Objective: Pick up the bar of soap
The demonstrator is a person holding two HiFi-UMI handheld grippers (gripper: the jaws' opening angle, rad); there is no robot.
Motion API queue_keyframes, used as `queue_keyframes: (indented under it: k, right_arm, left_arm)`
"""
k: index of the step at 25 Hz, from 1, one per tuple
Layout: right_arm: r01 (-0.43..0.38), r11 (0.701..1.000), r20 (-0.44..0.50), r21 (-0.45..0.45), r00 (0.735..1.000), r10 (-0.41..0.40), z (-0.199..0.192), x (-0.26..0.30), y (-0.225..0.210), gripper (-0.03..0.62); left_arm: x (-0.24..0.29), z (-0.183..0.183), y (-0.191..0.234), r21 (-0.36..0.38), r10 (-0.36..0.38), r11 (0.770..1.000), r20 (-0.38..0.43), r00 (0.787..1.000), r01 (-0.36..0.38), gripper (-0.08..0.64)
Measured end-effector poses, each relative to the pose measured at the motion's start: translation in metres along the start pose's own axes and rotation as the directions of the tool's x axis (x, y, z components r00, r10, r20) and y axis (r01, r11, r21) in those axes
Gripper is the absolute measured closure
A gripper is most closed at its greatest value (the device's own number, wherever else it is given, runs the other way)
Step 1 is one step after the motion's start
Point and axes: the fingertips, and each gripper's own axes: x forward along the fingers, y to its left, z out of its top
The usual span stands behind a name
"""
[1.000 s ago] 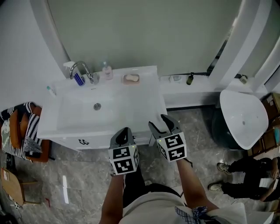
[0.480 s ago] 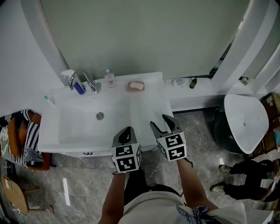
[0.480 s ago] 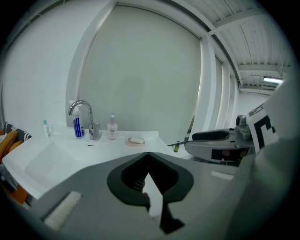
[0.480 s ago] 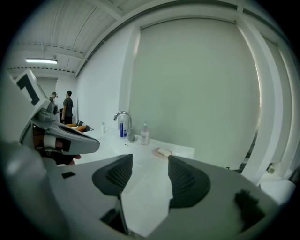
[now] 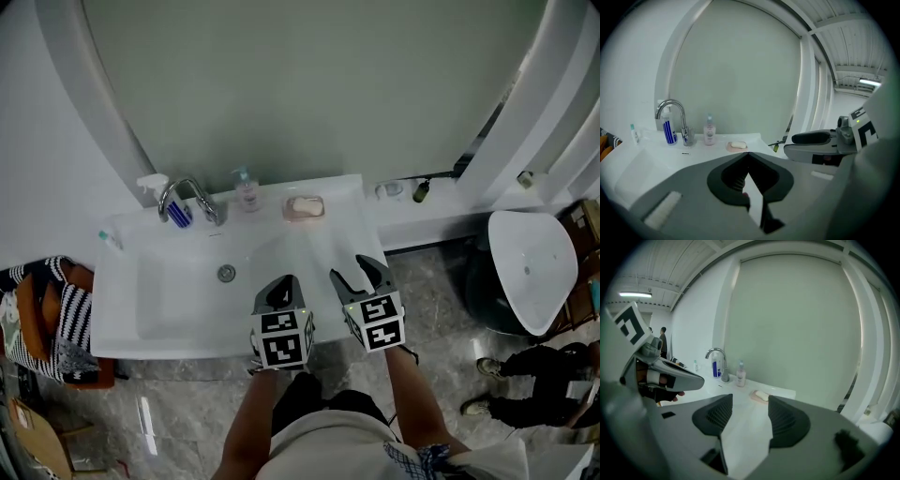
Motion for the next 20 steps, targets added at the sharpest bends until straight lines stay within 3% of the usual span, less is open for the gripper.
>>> queue_keyframes:
  k: [10, 15, 20]
  right_arm:
    - [0.019, 1.000, -0.002, 0.005, 1.000, -0.019, 0.016, 0.036, -0.002, 0.350]
    - [0.060, 0.996, 0.094, 0.068, 0.993, -0.066, 0.035, 0.040, -0.020, 0.350]
    - [0.038, 0.999, 0.056, 0.019, 0.998, -0.039, 0.039, 0.070, -0.030, 0.349]
  left_arm:
    - [0.028, 0.013, 0.014, 0.005, -0.043, 0.999, -0.006, 0.999, 0.043, 0.552]
    - [0.039, 0.016, 0.022, 0.022, -0.041, 0.999, -0.014, 0.999, 0.041, 0.552]
    - [0.058, 0.026, 0.034, 0.010, -0.036, 0.999, -0.016, 0.999, 0.036, 0.552]
